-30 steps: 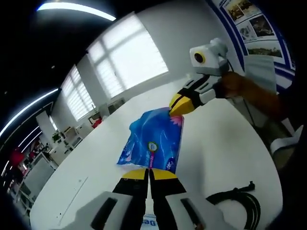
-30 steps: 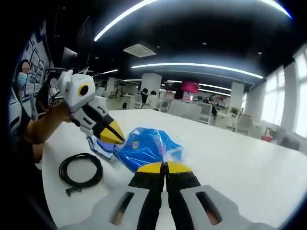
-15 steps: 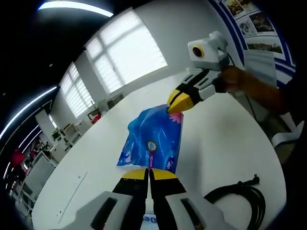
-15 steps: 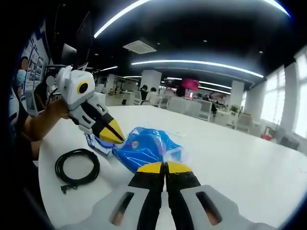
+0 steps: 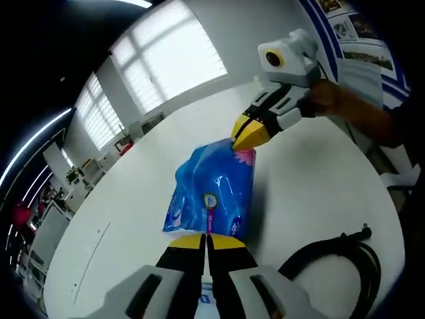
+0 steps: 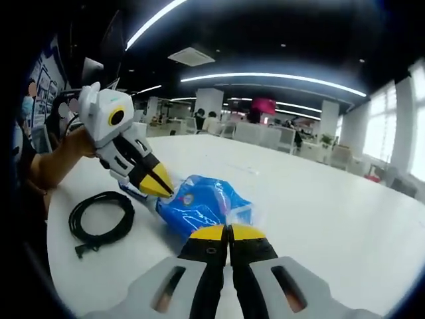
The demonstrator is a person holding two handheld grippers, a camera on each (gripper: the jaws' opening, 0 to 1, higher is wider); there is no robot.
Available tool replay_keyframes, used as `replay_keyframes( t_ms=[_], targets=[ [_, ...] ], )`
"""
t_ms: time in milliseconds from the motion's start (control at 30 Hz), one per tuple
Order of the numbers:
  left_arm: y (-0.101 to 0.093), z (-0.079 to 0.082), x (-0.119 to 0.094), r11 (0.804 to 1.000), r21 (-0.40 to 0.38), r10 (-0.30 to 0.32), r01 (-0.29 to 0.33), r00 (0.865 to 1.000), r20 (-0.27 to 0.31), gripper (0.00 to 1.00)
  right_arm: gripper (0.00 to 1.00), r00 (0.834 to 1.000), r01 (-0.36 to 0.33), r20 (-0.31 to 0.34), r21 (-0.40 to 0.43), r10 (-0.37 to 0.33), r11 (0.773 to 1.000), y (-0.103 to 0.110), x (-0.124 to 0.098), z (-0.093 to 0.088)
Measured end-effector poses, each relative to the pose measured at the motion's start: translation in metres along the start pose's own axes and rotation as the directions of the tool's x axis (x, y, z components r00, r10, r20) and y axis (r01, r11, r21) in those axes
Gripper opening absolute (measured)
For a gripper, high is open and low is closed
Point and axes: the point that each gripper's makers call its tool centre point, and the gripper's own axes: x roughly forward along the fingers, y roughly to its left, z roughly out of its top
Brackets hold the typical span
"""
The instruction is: Arrange the tabletop items into an orderly group along one side of the table until the central work area is clear of visible clutter.
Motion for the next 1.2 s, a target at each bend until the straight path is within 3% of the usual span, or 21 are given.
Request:
replay_keyframes(
  t_ms=[400,1200],
  targets=[
    [-0.005,-0.008,0.003,0.998,0.058,0.008,-0.005,0.999,-0.048,0.0,0.0,0.999,-0.011,-0.047,0.052,0.013,0.999,0.0,0.009,-0.027],
    [-0.004,-0.009,-0.004,0.998,0.063,0.019,-0.016,0.999,-0.049,0.02,0.0,0.999,0.002,-0.04,0.077,0.001,0.997,0.003,0.011,-0.026]
  ],
)
